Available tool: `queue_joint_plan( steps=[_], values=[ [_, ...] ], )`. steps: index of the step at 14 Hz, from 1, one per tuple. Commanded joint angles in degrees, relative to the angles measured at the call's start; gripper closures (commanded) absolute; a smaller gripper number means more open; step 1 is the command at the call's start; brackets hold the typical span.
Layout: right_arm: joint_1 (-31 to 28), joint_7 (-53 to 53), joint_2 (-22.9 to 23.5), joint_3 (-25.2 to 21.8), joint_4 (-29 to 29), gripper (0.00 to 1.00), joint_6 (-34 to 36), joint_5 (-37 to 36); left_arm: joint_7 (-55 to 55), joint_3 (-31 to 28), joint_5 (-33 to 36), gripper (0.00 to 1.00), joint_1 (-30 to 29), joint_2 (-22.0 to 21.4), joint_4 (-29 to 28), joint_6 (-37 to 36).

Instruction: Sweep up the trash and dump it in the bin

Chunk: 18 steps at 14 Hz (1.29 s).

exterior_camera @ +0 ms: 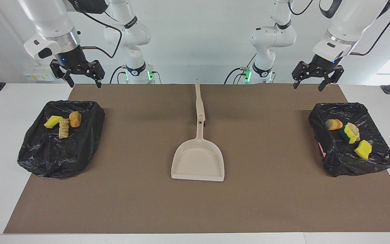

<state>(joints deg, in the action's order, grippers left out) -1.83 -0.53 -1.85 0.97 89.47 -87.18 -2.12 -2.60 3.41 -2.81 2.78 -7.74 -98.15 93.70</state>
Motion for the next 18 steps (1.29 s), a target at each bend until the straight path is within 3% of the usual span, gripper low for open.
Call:
queue_joint_plan(
  steps=[1,7,18],
  values=[
    [-0.10,-0.87,-0.61,-0.27,0.62,0.00,-0.19,1.15,-0.03,0.37,3.06,0.00,-0.67,0.62,3.57,-2.02],
    [-0.10,-0.87,-0.61,-0.27,0.53,0.00,-0.19,1.06,0.05,0.28,2.19,0.00,-4.44,-0.08,2.00,-0.89],
    [-0.10,-0.87,-0.61,-0.27,0.53,0.00,-0.19,1.06,0.05,0.54,0.52,0.00,-3.75,0.19,3.41,-0.89]
  ],
)
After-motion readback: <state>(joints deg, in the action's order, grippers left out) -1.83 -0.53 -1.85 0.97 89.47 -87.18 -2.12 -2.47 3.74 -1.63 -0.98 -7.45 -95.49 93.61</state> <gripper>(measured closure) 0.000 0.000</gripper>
